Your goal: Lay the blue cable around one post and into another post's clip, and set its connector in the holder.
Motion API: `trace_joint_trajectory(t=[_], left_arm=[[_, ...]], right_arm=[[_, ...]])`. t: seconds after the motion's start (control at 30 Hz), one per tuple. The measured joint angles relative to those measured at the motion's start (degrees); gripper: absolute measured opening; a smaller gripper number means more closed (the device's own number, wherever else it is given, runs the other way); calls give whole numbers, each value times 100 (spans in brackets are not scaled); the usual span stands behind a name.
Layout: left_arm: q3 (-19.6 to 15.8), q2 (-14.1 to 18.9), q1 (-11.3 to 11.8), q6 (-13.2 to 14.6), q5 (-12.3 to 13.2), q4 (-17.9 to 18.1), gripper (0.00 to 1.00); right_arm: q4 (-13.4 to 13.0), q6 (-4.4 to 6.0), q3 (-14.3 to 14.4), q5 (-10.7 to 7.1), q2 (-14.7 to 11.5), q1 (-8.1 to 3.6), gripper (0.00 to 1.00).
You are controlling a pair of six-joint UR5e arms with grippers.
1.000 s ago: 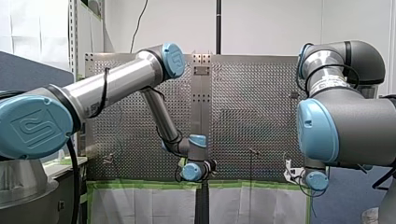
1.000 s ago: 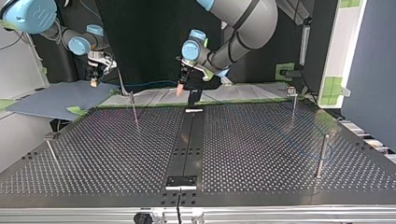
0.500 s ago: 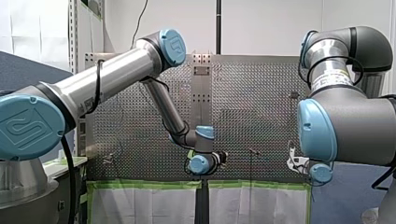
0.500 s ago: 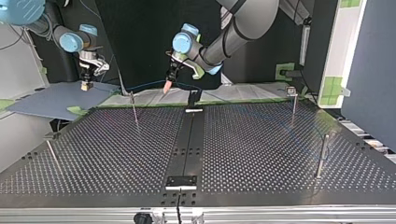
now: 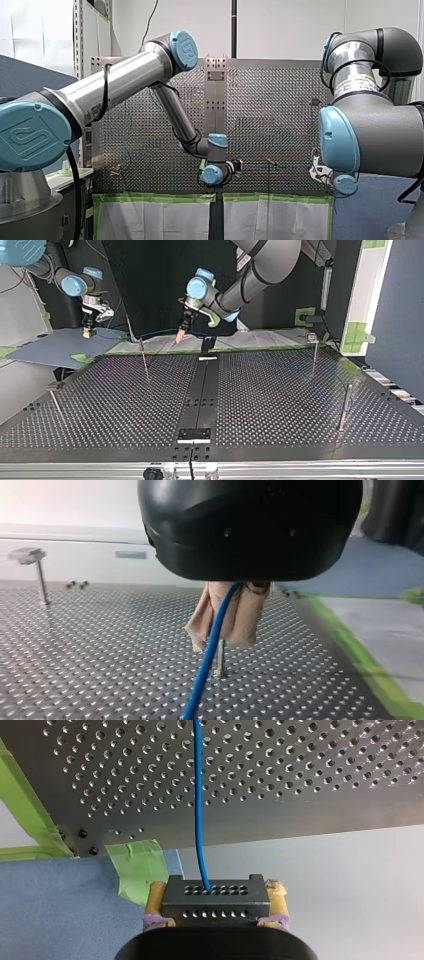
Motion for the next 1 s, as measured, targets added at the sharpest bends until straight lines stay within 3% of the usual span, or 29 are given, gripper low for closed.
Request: trace_joint_trajectory(t=[0.23, 0.73, 1.0], left_arm=[[10, 0, 67, -128, 71, 271, 0], [-20, -90, 59, -112, 23, 272, 0], [16, -164, 126, -238, 45, 366, 0]], right_arm=[[133, 12, -112, -20, 3, 34, 0], [167, -4, -133, -22, 18, 55, 0], [151, 13, -138, -22, 25, 59, 0]])
